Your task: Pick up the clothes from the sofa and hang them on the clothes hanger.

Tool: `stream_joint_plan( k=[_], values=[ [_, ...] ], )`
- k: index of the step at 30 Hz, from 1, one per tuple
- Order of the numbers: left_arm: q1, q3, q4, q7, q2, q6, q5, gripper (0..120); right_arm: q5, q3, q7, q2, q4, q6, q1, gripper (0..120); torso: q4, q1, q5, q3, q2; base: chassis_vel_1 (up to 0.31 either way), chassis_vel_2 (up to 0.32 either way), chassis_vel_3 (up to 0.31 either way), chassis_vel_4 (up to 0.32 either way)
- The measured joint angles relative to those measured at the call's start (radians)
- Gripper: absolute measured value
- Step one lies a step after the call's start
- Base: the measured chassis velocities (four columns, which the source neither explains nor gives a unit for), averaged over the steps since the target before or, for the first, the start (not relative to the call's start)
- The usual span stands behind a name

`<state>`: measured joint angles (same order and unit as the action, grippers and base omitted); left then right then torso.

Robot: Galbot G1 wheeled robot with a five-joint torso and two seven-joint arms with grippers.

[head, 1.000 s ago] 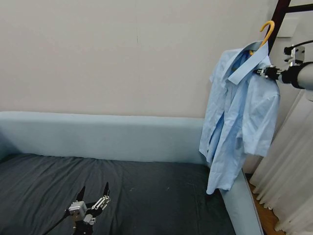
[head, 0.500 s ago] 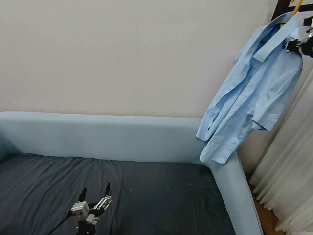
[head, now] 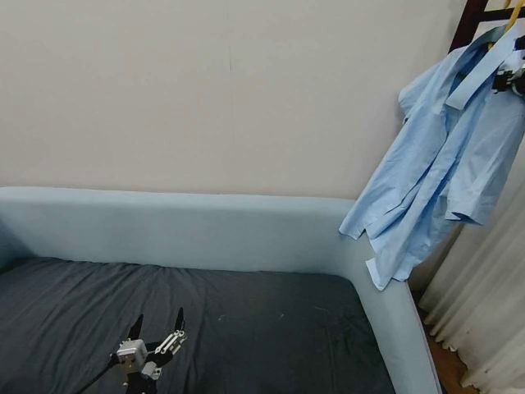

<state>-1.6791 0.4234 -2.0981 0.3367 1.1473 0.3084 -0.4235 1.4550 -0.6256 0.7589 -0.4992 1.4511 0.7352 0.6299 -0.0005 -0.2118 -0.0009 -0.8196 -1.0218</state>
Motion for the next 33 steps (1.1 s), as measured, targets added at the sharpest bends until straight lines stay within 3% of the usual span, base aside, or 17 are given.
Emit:
stream_joint_plan(
  k=[6, 11, 17, 20, 25, 29, 33],
  values=[
    [0.005, 0.004, 0.009, 0.001, -0.004, 0.007, -0.008, 100, -0.007, -0.013, -0.011, 0.039, -0.004, 0.000, 0.006, 7, -0.0006, 0.000, 0.0005, 0.000, 0.000, 0.000, 0.000, 0.000, 0.000],
    [0.025, -0.016, 0.023, 0.002, -0.009, 0.009, -0.013, 100, 0.035, 0.055, 0.022, 0.109, 0.087, 0.001, -0.041, 7, -0.0012, 0.000, 0.0005, 0.000, 0.000, 0.000, 0.000, 0.000, 0.000],
    [0.029, -0.020, 0.027, 0.003, -0.016, 0.009, -0.017, 100, 0.075, 0.103, 0.065, 0.125, 0.145, 0.001, -0.072, 7, -0.0011, 0.000, 0.0004, 0.000, 0.000, 0.000, 0.000, 0.000, 0.000],
    [0.030, -0.022, 0.028, 0.005, -0.017, 0.010, -0.020, 100, 0.074, 0.069, 0.066, 0.100, 0.108, 0.001, -0.038, 7, -0.0009, 0.000, 0.0003, 0.000, 0.000, 0.000, 0.000, 0.000, 0.000],
    [0.035, -0.022, 0.024, 0.006, -0.019, 0.009, -0.026, 100, 0.042, -0.057, 0.056, -0.007, -0.024, 0.001, 0.062, 7, -0.0005, 0.000, 0.0003, 0.000, 0.000, 0.000, 0.000, 0.000, 0.000],
    [0.025, -0.007, 0.017, 0.006, -0.020, 0.012, -0.033, 100, 0.007, -0.135, 0.032, -0.148, -0.205, 0.001, 0.146, 7, -0.0001, 0.000, -0.0002, 0.000, 0.000, 0.000, 0.000, 0.000, 0.000],
    [0.016, 0.007, 0.017, 0.006, -0.025, 0.020, -0.044, 100, -0.034, -0.173, -0.014, -0.218, -0.344, 0.000, 0.192, 7, -0.0007, 0.000, 0.0000, 0.000, 0.000, 0.000, 0.000, 0.000, 0.000]
  ],
)
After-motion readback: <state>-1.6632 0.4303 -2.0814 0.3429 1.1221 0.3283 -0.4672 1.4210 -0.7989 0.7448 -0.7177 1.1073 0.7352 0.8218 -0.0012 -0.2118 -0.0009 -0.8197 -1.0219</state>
